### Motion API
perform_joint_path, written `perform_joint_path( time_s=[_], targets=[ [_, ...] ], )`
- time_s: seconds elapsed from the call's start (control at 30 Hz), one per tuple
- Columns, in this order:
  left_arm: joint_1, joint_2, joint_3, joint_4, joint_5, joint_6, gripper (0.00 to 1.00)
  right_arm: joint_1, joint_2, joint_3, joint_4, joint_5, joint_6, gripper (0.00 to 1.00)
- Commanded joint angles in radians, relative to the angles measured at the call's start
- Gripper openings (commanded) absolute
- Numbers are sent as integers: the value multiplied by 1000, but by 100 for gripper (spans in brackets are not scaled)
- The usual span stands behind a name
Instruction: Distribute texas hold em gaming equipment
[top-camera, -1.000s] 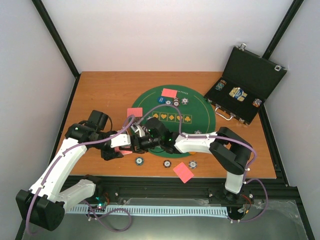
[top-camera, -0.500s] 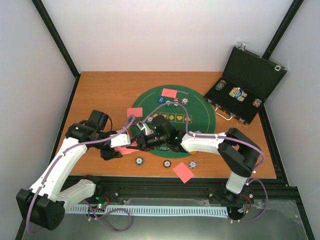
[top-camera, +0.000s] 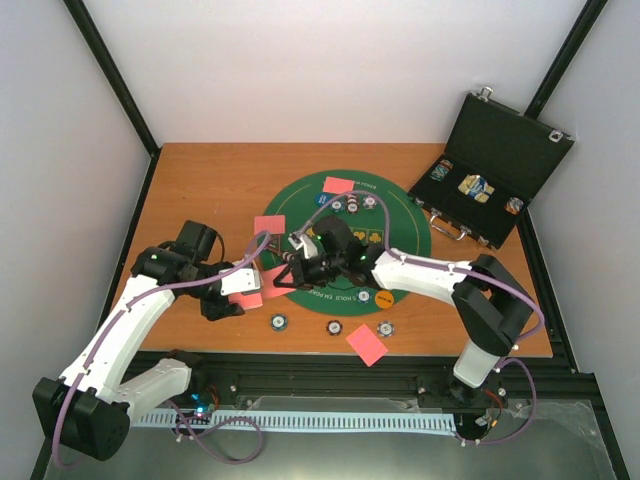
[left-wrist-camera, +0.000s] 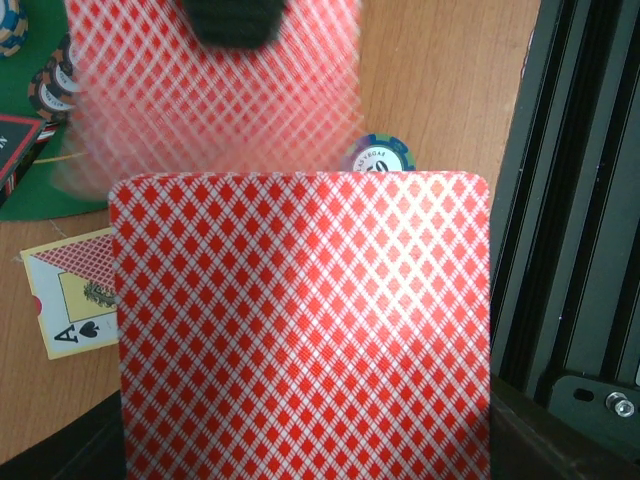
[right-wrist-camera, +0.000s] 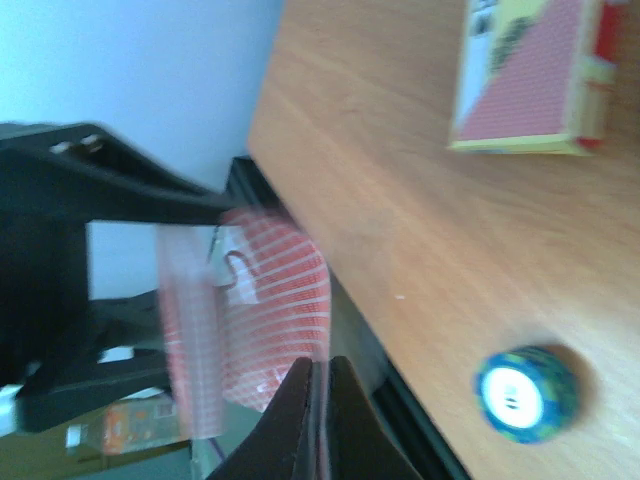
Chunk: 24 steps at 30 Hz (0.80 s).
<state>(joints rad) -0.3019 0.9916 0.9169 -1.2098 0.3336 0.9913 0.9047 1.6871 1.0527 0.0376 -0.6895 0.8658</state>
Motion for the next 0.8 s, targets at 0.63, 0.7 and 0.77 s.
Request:
perform_joint_path(
  time_s=[0.63, 0.7, 0.77],
  targets=[
    [1, -15, 33, 16, 47, -9, 52, -252, 777, 1050, -570, -5, -240, 3],
    [1, -17, 29, 19, 46, -11, 52, -255, 860, 1190, -606, 8, -235, 3],
    [1, -20, 21, 21, 49, -10, 52, -261, 944, 1301, -636, 17, -223, 3]
  ],
)
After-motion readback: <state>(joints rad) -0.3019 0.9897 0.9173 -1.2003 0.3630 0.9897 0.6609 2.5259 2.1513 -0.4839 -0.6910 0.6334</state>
